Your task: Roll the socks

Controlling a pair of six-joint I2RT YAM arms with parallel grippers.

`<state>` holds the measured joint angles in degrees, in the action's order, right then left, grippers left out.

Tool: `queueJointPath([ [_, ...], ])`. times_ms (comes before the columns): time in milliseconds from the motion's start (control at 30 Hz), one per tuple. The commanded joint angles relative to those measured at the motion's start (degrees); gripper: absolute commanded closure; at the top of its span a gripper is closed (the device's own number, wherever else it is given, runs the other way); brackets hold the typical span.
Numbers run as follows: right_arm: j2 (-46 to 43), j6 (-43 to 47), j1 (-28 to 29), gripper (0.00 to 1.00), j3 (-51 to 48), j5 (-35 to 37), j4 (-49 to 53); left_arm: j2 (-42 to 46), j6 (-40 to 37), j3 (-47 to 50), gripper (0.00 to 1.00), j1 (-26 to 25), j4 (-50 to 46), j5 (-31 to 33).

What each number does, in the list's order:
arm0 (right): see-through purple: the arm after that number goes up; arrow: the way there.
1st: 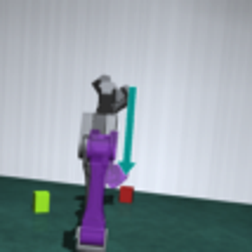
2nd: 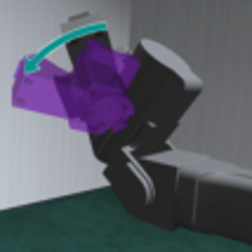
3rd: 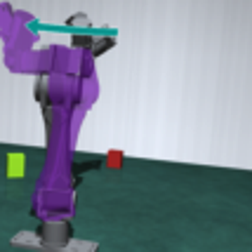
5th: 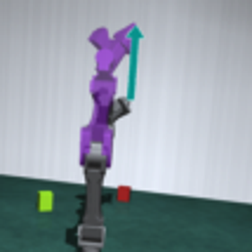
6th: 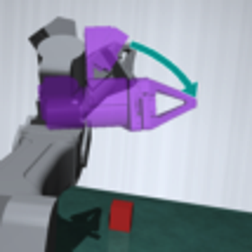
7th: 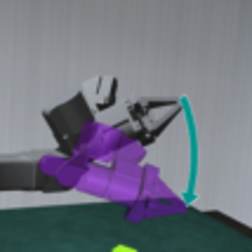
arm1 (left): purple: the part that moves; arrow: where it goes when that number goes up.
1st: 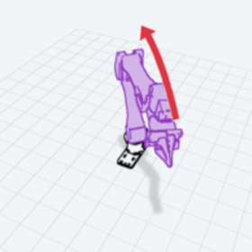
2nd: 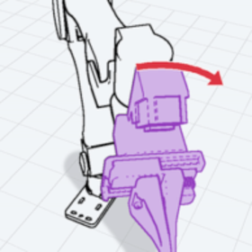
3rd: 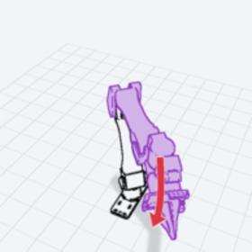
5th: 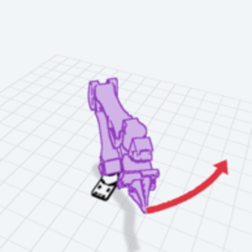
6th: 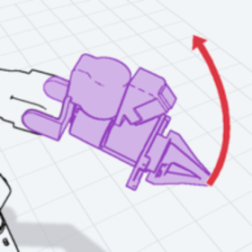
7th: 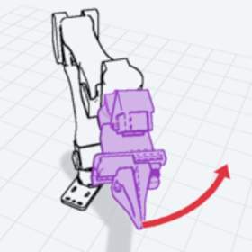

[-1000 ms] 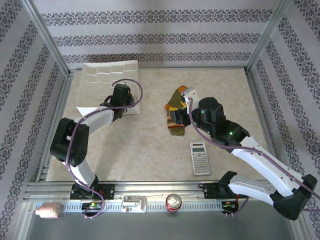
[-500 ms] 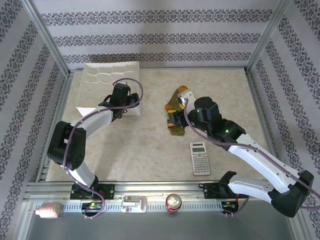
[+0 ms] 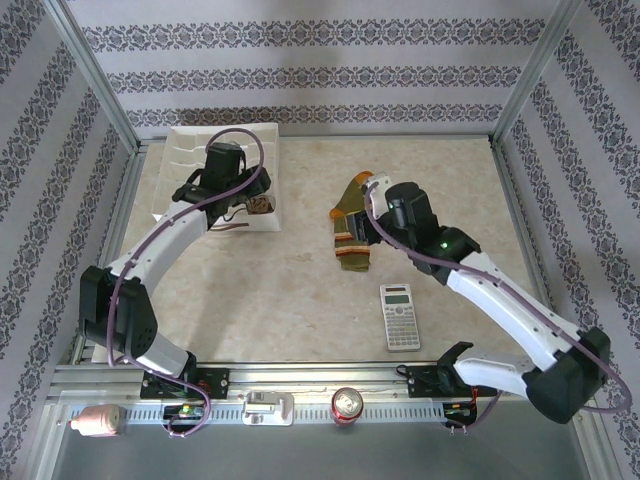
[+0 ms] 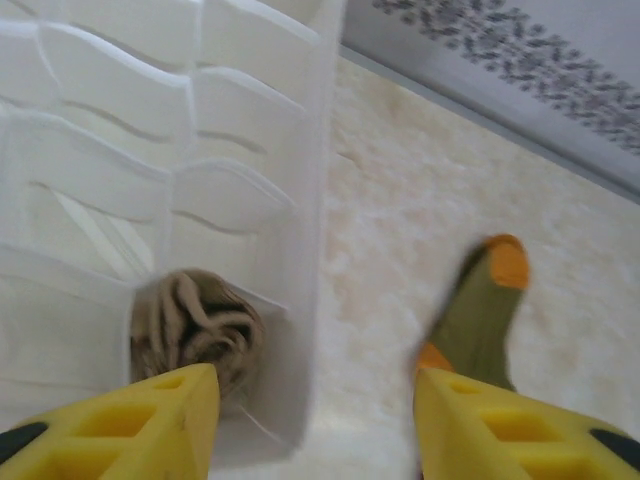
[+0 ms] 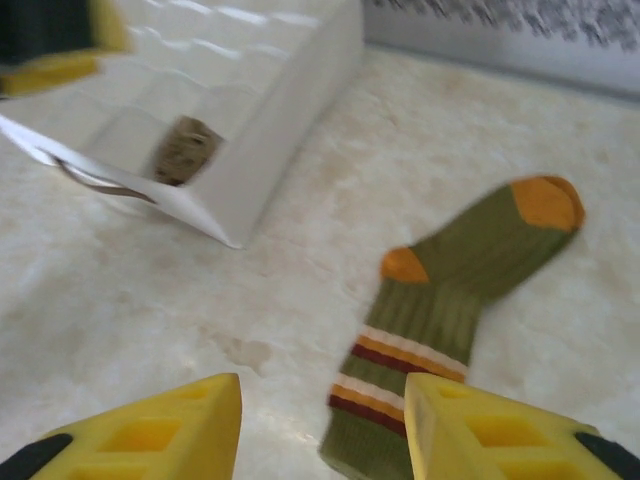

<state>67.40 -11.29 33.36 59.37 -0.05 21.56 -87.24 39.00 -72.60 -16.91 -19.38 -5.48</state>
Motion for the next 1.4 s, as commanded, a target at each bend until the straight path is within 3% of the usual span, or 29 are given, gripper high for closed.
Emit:
queueJointPath([
  [0, 6.18, -6.88, -3.37, 0.57, 0.17, -4.09, 4.20, 2.81, 8.75, 4.55, 0.53, -3.50, -3.10, -9.56],
  [200, 18.31, -7.69, -4.79, 0.54, -0.95, -8.12, -0.57, 9.61, 20.17, 19.76, 0.56, -13.26, 4.39, -10.64],
  [333, 28.25, -7.72, -4.54, 0.53, 3.09, -9.38, -2.46, 13.57, 26.82, 28.48, 0.56, -16.35, 8.94, -10.19],
  [600, 40.77, -13.73, -2.86, 0.52, 5.36, -11.99, -5.66, 24.14, 27.34, 33.37, 0.57, -16.01, 2.93, -5.98],
  [967, 41.20, -29.42, 12.45, 0.52, 5.14, -12.63, -13.08, 38.02, 30.19, 40.47, 0.57, -13.40, -8.02, -3.73],
  [1200, 28.99, -12.31, 16.28, 0.47, 0.90, -7.29, -16.53, 44.17, 34.70, 45.37, 0.57, -13.29, -9.45, -4.64],
  [1367, 17.92, 13.22, 19.73, 0.45, -13.25, -5.17, -21.99, 43.48, 37.68, 46.67, 0.57, -13.14, -9.02, -6.07],
])
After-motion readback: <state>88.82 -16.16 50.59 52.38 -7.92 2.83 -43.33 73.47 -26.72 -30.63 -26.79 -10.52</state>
